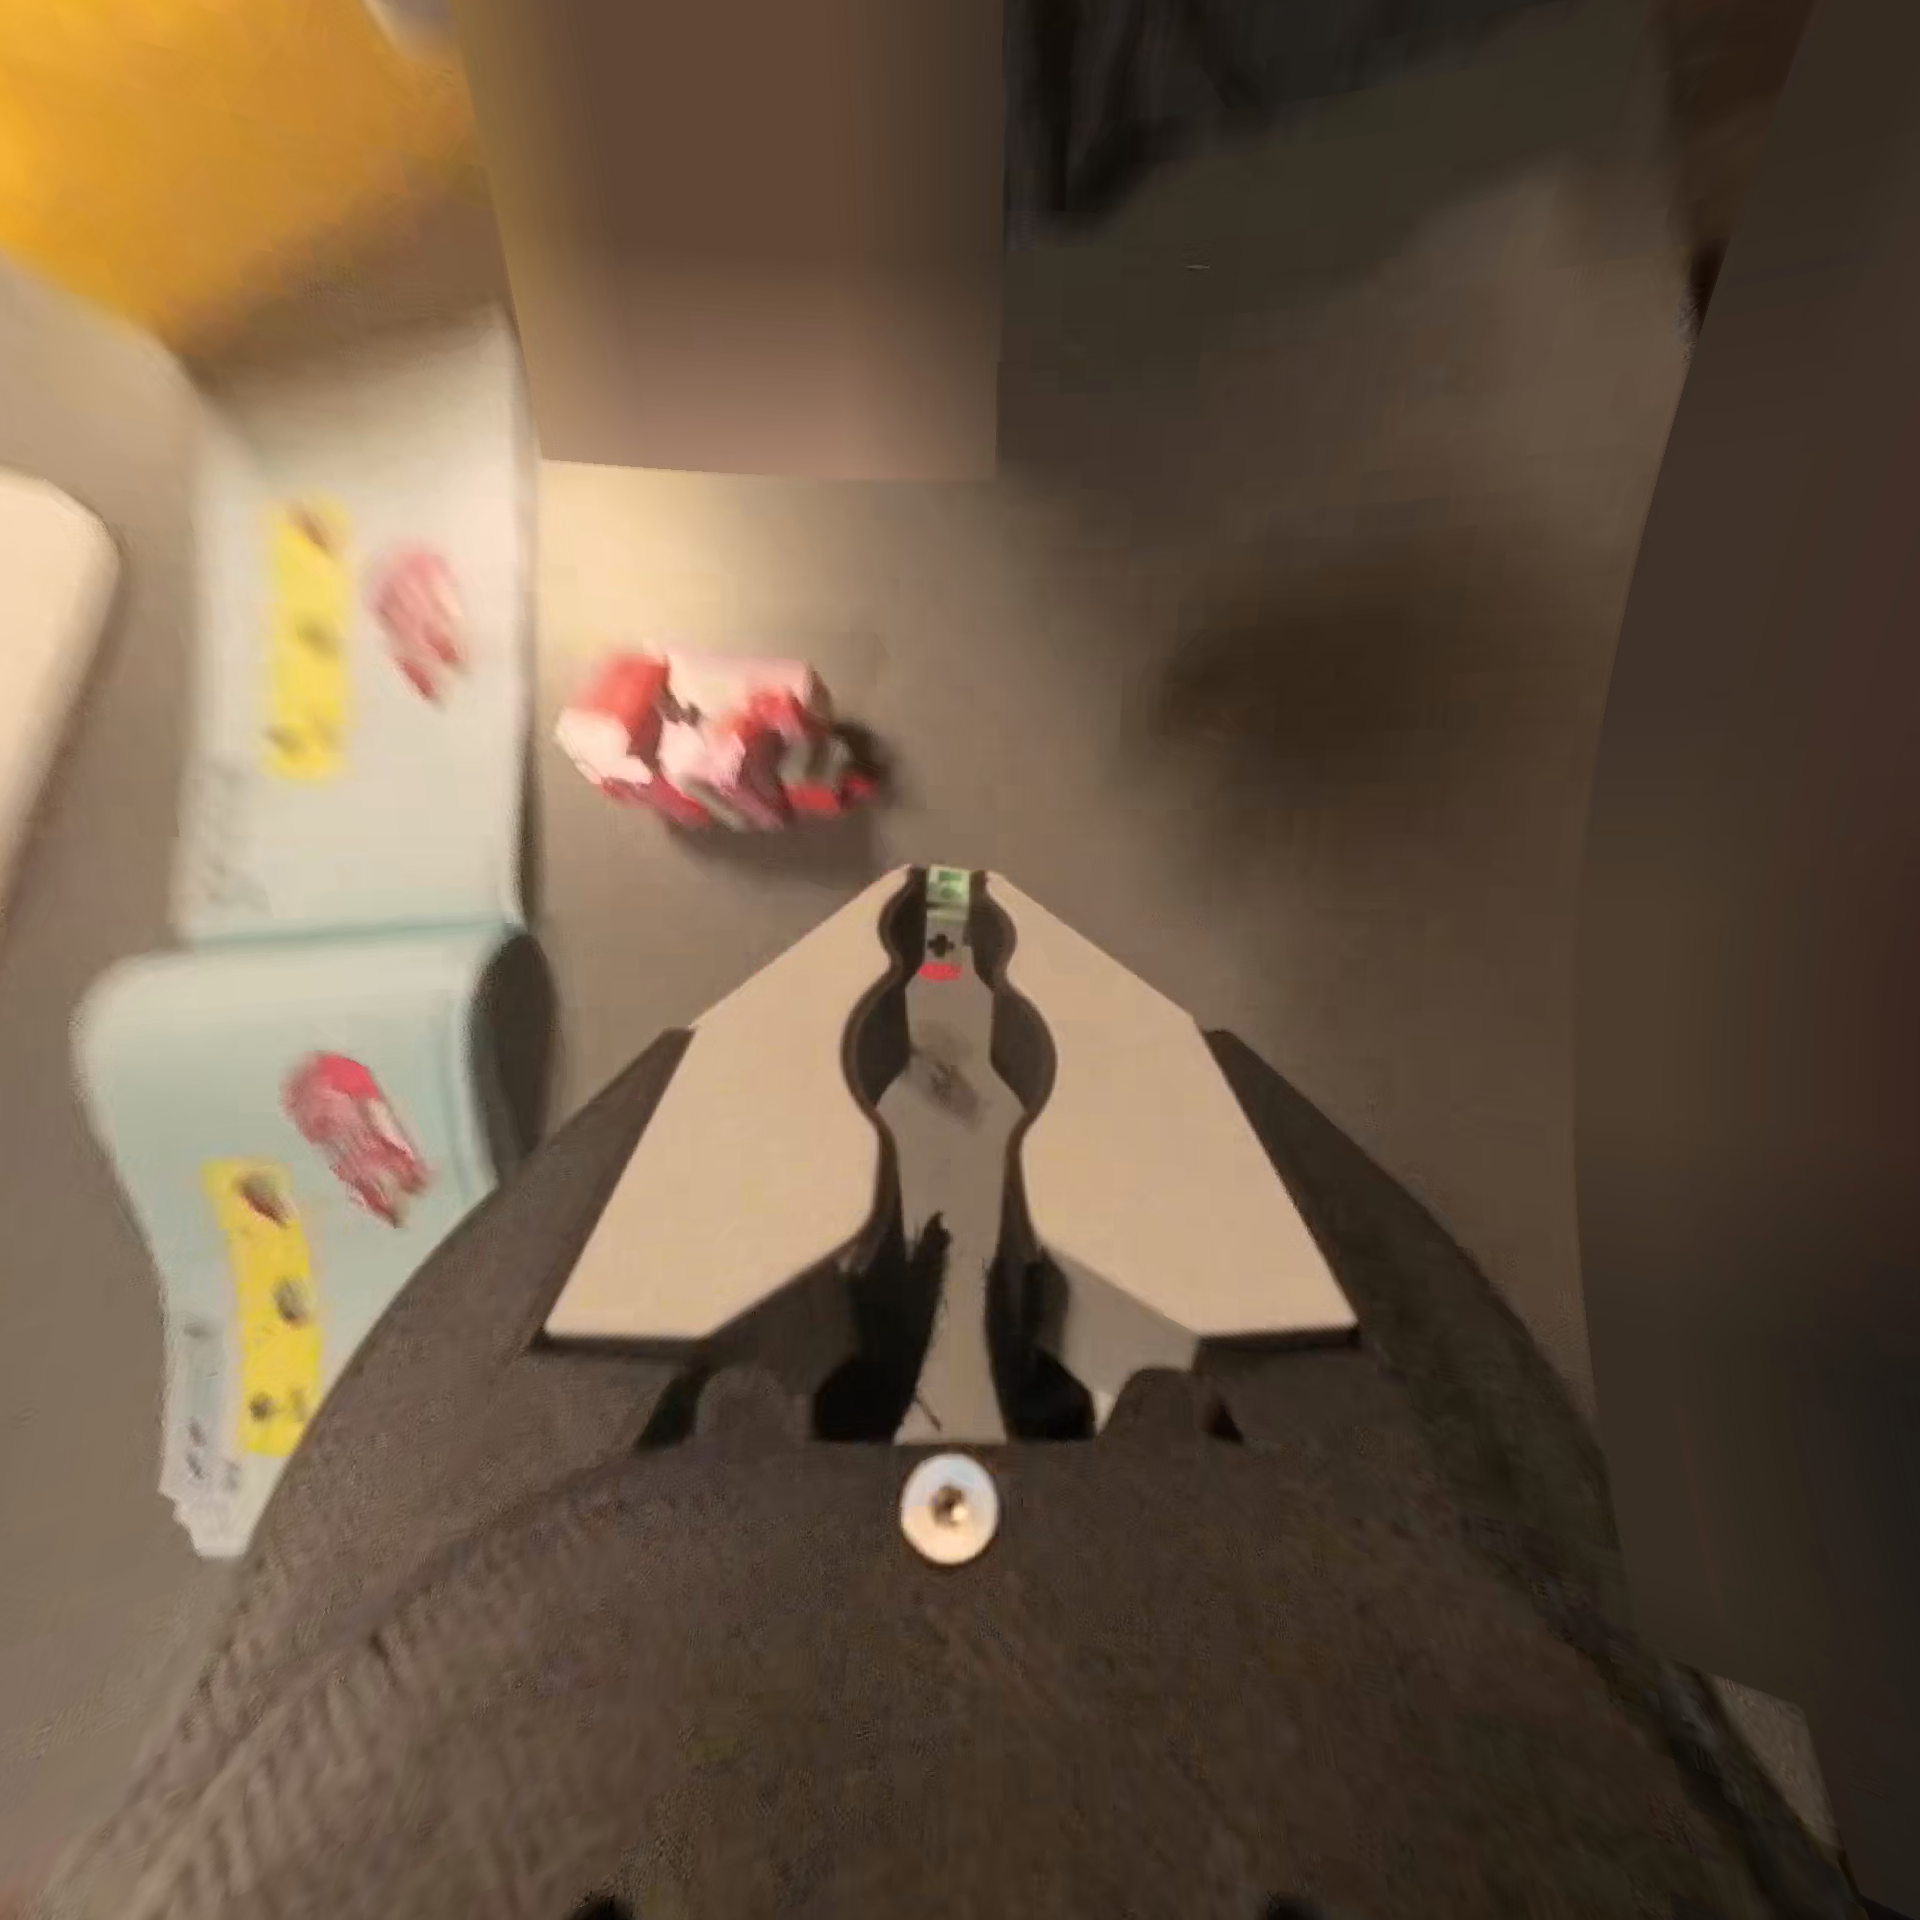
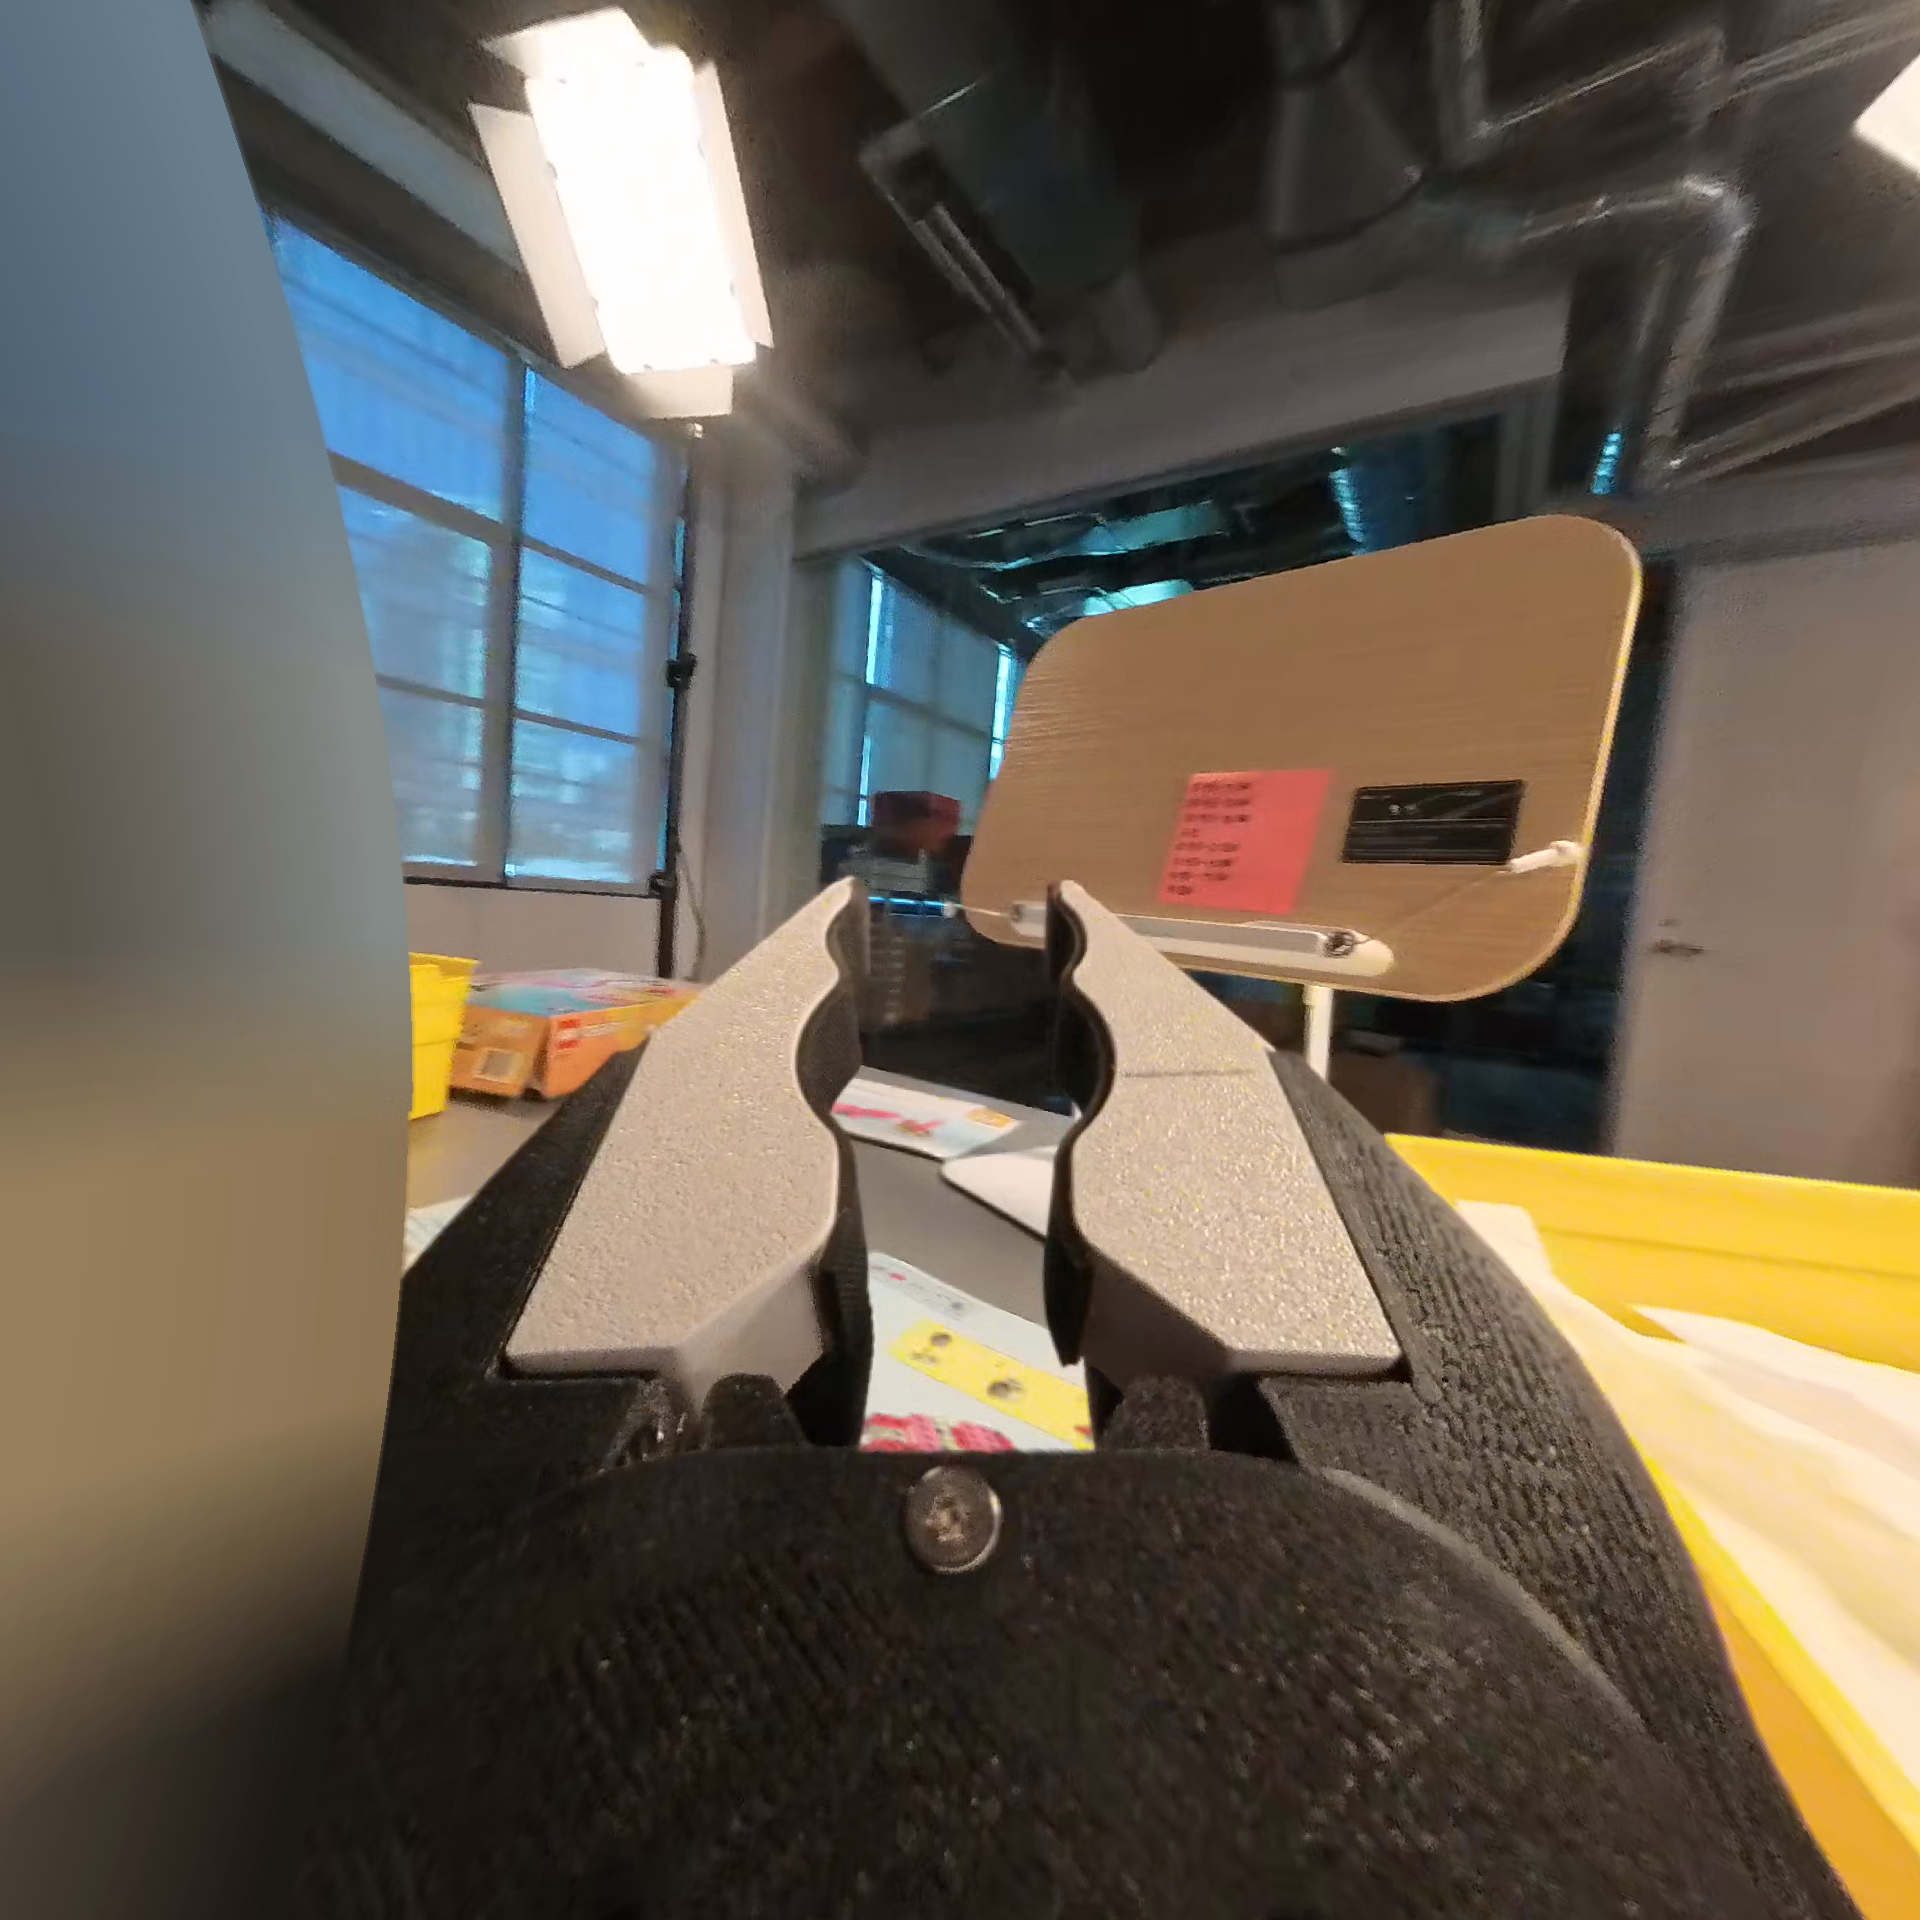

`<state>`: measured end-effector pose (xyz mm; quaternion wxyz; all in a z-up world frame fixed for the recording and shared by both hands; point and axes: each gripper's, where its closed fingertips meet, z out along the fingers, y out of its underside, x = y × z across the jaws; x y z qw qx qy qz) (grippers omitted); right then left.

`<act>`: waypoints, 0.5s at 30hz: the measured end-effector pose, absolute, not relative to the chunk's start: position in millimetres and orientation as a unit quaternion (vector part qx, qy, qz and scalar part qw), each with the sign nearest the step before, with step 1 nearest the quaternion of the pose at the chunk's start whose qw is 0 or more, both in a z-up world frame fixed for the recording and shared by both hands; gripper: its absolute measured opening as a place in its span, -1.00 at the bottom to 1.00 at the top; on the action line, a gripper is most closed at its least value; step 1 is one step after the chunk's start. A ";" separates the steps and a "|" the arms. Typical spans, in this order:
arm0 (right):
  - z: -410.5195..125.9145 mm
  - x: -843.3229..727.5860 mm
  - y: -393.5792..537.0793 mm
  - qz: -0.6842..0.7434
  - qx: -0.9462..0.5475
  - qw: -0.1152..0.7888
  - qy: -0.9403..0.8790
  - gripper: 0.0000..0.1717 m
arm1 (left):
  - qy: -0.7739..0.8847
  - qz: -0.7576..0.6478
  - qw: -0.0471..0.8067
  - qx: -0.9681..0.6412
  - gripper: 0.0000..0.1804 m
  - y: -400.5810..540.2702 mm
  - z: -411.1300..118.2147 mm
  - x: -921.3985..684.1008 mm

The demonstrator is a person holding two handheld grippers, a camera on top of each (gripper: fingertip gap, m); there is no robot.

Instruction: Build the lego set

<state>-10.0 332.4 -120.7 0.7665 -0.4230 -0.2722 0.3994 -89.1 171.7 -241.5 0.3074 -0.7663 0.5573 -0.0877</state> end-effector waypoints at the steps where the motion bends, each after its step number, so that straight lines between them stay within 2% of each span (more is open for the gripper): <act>1: -121.8 -7.7 335.3 0.379 -0.426 0.777 -0.268 -0.63 | 0.561 -0.083 0.254 -0.784 -0.92 167.8 -253.7 -93.3; 4: -119.9 -0.7 338.4 0.315 -0.419 0.809 -0.265 -0.61 | 0.574 -0.091 0.153 -0.800 -0.92 155.5 -275.1 -96.0; 8: -121.3 -1.5 338.6 0.310 -0.419 0.810 -0.269 -0.61 | 0.573 -0.073 0.082 -0.812 -0.92 150.7 -289.8 -101.2; 12: -122.5 -1.8 339.6 0.318 -0.423 0.805 -0.268 -0.62 | 0.576 -0.077 0.066 -0.811 -0.89 147.6 -296.2 -95.4; 15: -123.2 -1.3 340.5 0.321 -0.426 0.803 -0.266 -0.63 | 0.562 -0.084 0.072 -0.820 -0.73 147.5 -298.0 -94.5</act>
